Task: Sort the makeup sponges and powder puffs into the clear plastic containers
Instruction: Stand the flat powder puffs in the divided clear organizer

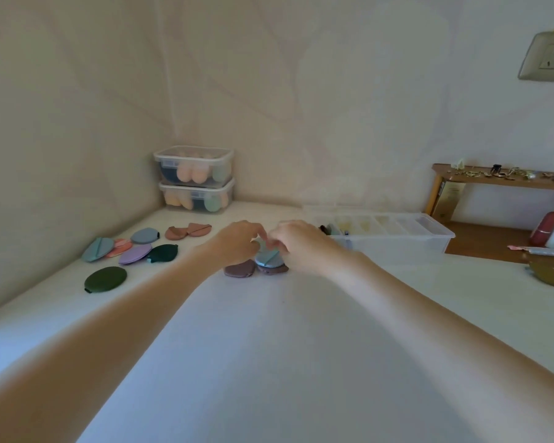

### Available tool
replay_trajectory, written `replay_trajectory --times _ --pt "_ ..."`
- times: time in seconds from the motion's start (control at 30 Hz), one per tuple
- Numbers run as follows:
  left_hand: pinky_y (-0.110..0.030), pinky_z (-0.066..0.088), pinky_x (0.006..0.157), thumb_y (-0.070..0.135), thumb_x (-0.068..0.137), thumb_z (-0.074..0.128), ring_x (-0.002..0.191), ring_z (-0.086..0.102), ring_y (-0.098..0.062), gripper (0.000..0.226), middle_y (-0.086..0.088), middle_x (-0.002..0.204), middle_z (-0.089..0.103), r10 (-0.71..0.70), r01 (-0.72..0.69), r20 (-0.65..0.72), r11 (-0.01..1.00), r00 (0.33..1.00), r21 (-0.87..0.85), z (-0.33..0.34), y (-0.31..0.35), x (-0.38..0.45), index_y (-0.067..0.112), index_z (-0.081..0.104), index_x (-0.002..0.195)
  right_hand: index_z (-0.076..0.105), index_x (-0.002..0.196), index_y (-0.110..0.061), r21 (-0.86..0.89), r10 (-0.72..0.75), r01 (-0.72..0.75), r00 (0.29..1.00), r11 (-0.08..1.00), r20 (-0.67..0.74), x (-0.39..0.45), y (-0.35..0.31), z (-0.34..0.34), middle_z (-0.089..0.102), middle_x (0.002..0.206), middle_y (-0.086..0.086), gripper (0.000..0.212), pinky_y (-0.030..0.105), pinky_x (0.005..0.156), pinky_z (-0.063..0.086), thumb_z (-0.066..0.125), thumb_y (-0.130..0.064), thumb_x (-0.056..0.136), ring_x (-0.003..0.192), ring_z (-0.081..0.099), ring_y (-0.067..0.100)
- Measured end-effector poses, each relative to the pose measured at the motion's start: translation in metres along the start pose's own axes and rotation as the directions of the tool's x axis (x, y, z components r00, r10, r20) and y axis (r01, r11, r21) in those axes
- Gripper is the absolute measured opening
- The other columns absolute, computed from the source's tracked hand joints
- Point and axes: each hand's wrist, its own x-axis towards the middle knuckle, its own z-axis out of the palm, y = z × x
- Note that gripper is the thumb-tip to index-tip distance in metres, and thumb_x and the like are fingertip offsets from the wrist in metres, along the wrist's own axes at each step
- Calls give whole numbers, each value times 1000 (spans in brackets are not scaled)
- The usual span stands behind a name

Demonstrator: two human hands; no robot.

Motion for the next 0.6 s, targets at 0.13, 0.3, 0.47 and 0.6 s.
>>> replay_trajectory --times 0.13,0.3,0.47,0.6 --pt "-31 39 100 11 92 44 122 51 -26 40 -7 134 52 26 -31 57 995 998 91 -5 0 -20 16 47 131 51 129 -23 -50 62 -53 977 997 205 6 -9 28 45 129 14 36 40 102 35 45 -25 94 120 42 36" --pt "-27 41 92 13 93 40 116 55 -24 35 -3 128 59 73 -73 -11 997 997 28 -6 0 -25 19 56 123 61 104 -12 3 27 -28 982 1000 187 0 -14 19 54 91 8 23 31 84 38 45 -25 96 99 49 27" --pt "-28 44 85 6 90 43 106 60 -25 30 -5 115 67 114 -147 -155 965 981 -217 -1 15 -13 13 65 110 68 99 -6 29 58 -59 998 998 15 -14 1 -8 57 71 7 26 30 62 37 45 -16 94 77 52 26" --pt "-22 38 83 1 87 42 107 58 -22 34 -4 116 64 203 -269 -258 929 945 -253 4 42 0 12 62 112 73 100 -13 110 109 -80 949 991 -296 -29 31 -40 70 86 8 32 28 69 40 45 -3 88 76 55 22"
